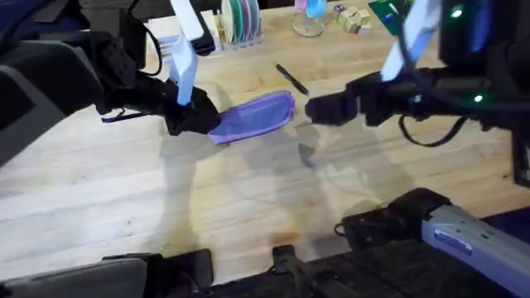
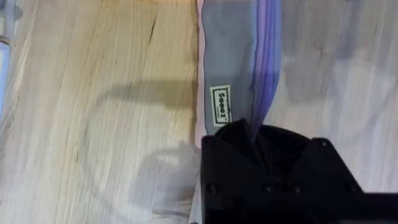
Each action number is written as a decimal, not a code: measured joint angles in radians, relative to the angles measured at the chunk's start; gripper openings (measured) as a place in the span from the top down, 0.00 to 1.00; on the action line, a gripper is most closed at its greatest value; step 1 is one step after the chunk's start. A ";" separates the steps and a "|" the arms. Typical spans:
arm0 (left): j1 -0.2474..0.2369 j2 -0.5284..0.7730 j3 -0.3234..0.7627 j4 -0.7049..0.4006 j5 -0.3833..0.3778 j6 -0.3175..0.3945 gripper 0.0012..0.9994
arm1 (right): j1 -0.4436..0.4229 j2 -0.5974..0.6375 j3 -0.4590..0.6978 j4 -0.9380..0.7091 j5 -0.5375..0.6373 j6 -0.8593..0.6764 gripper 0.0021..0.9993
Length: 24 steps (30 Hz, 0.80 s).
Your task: Unzip the bag, pick up the pens from the table one at a time and place them inside, then zip the bag closed.
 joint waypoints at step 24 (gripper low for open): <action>0.000 0.000 0.000 0.000 0.000 0.000 0.96 | 0.142 0.126 0.000 0.085 0.152 0.076 0.00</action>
